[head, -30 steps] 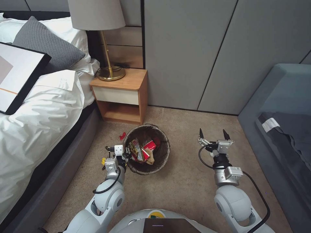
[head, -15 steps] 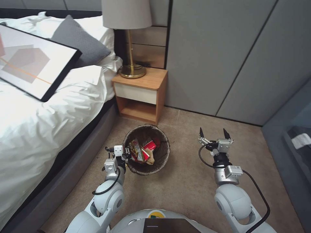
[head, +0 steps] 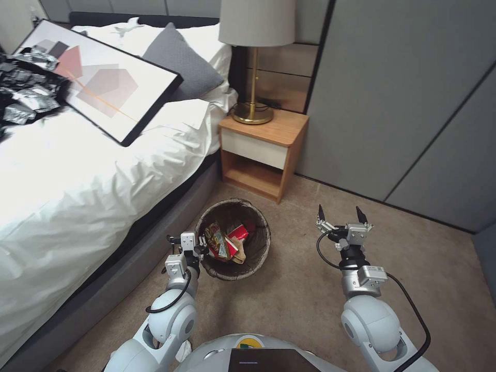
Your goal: Pick up the trash bin, then pick up the garbage from the floor and place it into the trash bin.
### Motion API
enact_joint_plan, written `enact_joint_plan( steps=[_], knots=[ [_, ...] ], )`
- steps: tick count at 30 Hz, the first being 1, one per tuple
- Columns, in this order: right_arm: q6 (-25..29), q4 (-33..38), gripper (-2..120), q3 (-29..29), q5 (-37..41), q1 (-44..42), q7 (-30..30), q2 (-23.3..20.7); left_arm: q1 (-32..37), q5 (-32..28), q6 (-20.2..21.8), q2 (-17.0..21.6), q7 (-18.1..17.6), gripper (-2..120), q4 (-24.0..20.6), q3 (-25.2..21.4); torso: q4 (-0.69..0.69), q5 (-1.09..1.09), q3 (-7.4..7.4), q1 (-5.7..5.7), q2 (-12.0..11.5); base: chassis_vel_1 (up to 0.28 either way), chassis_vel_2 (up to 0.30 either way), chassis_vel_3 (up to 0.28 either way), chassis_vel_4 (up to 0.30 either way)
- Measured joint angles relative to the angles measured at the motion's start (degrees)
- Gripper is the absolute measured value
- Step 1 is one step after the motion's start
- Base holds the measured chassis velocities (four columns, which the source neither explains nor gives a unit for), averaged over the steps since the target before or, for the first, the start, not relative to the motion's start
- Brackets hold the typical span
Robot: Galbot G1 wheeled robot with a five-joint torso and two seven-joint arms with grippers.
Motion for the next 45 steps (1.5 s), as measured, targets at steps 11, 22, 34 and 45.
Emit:
enact_joint_plan(
  steps=[11, 22, 34, 45],
  knots=[
    [-0.1, 0.4, 100, -0.3, -0.2, 0.0, 0.4, -0.2, 0.4, 0.3, -0.2, -0.1, 0.0, 2, -0.3, -0.2, 0.02, 0.00, 0.00, 0.00, 0.0, 0.119, 0.100, 0.107, 0.109],
    [-0.1, 0.1, 100, -0.7, -0.2, 0.4, 0.6, -0.1, 0.4, 0.6, -0.3, -0.2, 0.1, 2, -0.1, -0.2, 0.02, 0.00, 0.00, 0.00, 0.0, 0.103, 0.094, 0.104, 0.103],
    [-0.1, -0.6, 100, -0.9, -0.3, 0.9, 0.9, 0.4, 0.1, 0.6, -0.3, -0.3, 0.1, 2, 0.4, 0.0, 0.00, 0.00, 0.00, 0.00, 0.0, 0.024, 0.021, 0.025, 0.028],
    [-0.3, -1.0, 100, -1.1, -0.3, 1.3, 1.0, 0.6, -0.2, 1.4, -0.3, -0.3, 0.1, 2, 0.9, 0.0, 0.01, 0.00, 0.00, 0.00, 0.0, 0.000, 0.000, 0.000, 0.000]
  ],
)
